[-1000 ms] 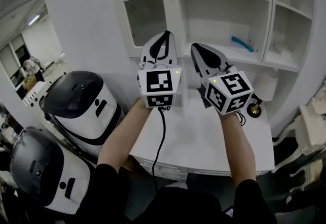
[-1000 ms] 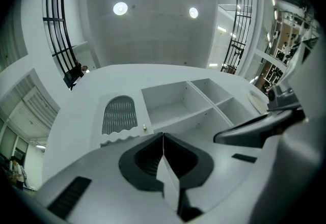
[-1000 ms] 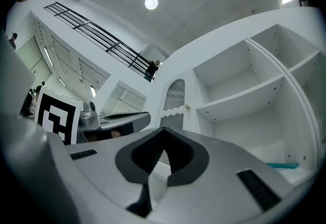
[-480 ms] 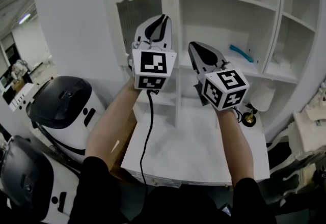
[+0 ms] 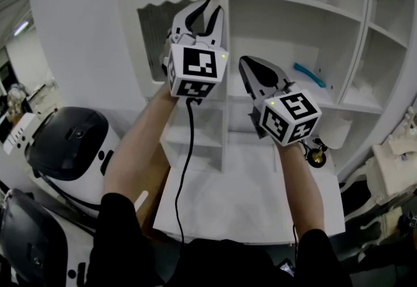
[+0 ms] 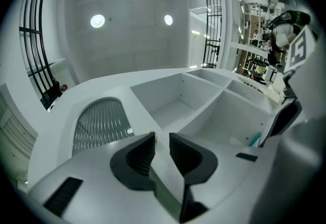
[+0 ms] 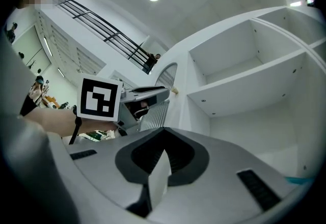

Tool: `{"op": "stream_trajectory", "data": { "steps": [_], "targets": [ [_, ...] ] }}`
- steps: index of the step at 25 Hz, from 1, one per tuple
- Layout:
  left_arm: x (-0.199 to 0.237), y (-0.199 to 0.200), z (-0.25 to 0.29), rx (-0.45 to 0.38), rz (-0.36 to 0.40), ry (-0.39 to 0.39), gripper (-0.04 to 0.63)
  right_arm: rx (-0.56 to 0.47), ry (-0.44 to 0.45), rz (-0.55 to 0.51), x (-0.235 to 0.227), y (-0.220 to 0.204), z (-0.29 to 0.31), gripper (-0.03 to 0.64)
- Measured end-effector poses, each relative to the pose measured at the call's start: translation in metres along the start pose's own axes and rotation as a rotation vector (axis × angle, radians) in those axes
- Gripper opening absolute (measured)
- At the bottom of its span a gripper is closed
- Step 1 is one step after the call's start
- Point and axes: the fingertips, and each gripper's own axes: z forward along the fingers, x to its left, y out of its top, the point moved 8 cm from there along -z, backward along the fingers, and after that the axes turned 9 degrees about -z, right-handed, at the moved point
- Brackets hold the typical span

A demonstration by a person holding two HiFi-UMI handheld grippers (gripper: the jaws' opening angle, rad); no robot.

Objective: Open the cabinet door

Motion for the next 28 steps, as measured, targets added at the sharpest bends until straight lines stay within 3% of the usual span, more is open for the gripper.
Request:
{"op": "stream_trajectory", "data": {
  "steps": [7,18,23,28],
  "targets": [
    [0.014,-0.007,0.030,-0.013,0.056,0.012,0.114,-0.003,-0.018,-0.020,-0.014,-0.006,0.010,0.009],
    [0.018,-0.009,0.049,-0.056,0.090,0.002,0.086,-0.010,0.000,-0.024,-0.024,-0.015,0.029,0.009],
    [0.022,-0.006,0.049,-0.036,0.081,-0.026,0.083,0.001,-0.019,-0.017,-0.023,-0.026,0.038,0.009],
    [0.023,-0.005,0.046,-0.020,0.088,-0.058,0.080,-0.088,0.083,0.041,-0.015,-0.029,0.040,0.009]
  ]
}}
